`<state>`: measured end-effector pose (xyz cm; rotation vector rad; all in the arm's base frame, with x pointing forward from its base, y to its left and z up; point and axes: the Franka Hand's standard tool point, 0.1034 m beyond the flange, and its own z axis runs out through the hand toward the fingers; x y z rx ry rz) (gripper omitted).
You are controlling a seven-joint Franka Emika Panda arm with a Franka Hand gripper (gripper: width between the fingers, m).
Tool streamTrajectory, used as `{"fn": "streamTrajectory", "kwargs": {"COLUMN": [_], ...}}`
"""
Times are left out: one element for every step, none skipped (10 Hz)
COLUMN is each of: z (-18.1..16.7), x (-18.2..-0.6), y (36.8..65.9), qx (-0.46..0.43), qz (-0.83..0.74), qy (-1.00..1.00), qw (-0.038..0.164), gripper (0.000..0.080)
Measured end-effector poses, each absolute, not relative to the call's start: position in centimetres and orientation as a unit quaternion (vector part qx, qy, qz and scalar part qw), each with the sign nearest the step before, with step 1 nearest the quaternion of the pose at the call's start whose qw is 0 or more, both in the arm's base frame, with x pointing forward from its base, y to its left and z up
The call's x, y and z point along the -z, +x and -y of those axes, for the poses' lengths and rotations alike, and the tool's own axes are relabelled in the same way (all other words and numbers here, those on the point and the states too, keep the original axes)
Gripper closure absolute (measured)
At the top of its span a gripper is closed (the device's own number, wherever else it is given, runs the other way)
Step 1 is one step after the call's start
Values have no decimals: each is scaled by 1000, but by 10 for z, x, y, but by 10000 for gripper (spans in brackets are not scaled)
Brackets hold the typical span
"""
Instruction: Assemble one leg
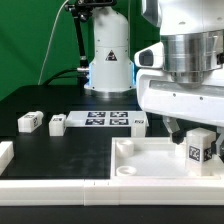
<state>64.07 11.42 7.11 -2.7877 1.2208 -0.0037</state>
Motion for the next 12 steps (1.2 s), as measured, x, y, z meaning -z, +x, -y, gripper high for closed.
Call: {"fn": "streamTrajectory", "kwargs": {"z": [-116, -118, -119, -118, -117, -116, -117, -118, -118, -118, -117, -115], "x": [-71, -71, -71, -71, -71, -71, -71, -71, -71, -71, -71, -71], "y": [640, 640, 640, 640, 640, 640, 640, 640, 640, 640, 640, 640], "qx": [0, 6, 9, 12, 13, 15, 16, 18, 20, 20, 22, 22], "qz": [-342, -283, -228, -175, -130, -93, -53, 0, 44, 86, 138, 196], "qy": [-939, -958, -973, -984, -991, -995, -998, -999, -999, -996, -990, -980], "qw": [44, 42, 40, 36, 35, 35, 32, 26, 23, 21, 19, 14], "gripper": [161, 152, 152, 152, 150, 150, 150, 150, 150, 150, 150, 150]}}
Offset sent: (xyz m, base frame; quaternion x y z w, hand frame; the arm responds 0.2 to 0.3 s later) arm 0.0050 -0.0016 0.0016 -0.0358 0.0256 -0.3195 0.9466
